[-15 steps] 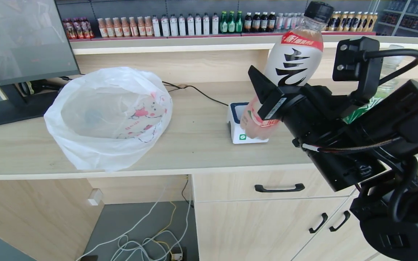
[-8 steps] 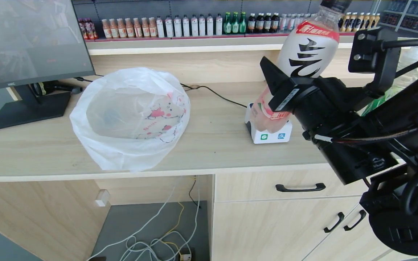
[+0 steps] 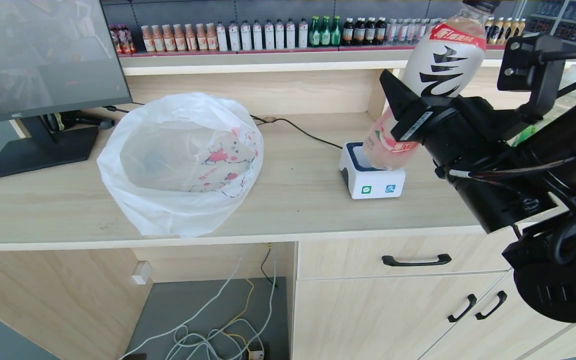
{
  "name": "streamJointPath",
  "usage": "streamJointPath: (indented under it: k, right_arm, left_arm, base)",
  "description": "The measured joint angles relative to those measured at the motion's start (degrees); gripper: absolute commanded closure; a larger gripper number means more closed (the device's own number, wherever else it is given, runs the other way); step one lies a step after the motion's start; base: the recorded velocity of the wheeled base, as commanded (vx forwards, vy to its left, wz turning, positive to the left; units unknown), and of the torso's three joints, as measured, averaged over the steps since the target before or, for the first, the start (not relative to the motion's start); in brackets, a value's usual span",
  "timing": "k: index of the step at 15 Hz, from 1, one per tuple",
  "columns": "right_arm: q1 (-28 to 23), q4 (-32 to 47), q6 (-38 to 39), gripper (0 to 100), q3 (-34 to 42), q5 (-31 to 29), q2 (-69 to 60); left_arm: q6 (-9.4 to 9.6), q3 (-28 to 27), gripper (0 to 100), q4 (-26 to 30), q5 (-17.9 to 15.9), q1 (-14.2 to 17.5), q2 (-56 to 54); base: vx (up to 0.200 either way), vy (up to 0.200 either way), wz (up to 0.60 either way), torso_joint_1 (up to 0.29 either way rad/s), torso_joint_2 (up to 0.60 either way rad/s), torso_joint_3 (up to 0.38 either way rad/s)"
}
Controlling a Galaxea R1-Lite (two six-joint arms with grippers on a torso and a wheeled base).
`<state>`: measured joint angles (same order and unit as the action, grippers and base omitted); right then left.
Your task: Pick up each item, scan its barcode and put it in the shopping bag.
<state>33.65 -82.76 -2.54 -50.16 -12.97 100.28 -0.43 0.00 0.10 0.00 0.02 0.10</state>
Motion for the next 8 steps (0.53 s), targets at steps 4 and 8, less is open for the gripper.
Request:
streamJointPath:
  k: [4,8]
  right_arm:
    - [-2.08,1.23,7.40,100,-1.46,1.01,2.63]
    - [-2.39,9.06,19.58,100,-7.68,0.93,3.74]
  left_arm:
    - [0.00,0.00,0,0.00,0.00,-0.02,0.00]
    - [0.00,0.00,0,0.00,0.00,0.02,0.00]
  base:
    - [0.000,0.000,0.00,0.000,0.00,0.000]
    - [0.000,0.000,0.00,0.000,0.00,0.000]
